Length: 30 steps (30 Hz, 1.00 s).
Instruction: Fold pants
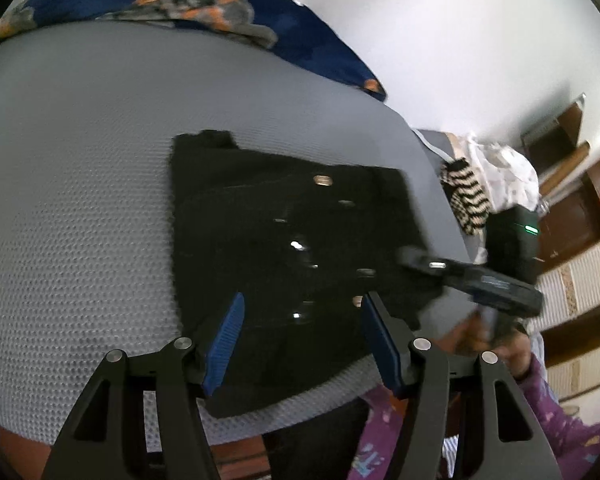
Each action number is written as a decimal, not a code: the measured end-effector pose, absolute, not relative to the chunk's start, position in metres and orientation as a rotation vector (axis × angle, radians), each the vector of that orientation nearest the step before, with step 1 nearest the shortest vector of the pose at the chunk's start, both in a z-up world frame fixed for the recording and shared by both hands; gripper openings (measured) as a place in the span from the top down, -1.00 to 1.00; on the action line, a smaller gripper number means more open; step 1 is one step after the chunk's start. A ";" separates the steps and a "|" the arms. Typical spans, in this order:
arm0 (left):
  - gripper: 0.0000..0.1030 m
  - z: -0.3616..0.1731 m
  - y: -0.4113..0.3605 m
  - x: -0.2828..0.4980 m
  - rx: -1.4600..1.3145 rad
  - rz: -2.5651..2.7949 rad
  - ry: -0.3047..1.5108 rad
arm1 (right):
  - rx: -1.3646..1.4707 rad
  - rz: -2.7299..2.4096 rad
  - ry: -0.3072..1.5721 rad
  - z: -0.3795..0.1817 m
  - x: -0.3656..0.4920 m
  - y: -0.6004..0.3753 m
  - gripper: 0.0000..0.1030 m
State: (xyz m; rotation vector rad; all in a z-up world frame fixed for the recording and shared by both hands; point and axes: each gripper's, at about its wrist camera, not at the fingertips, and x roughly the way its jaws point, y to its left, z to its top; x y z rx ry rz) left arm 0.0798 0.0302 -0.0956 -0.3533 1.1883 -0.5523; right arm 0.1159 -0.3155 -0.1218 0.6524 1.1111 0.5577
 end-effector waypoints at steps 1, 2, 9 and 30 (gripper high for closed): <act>-0.19 -0.097 0.032 0.081 -0.351 -0.537 1.189 | 0.658 0.541 1.099 -0.120 0.111 -0.321 0.76; -0.19 -0.100 0.033 0.082 -0.351 -0.527 1.190 | 0.672 0.535 1.088 -0.121 0.107 -0.326 0.76; -0.22 -0.118 0.016 0.085 -0.273 -0.552 1.210 | 0.823 0.476 1.102 -0.163 0.088 -0.354 0.76; -0.34 -0.100 0.008 0.107 -0.111 -0.485 0.993 | 0.870 0.433 1.068 -0.178 0.078 -0.363 0.75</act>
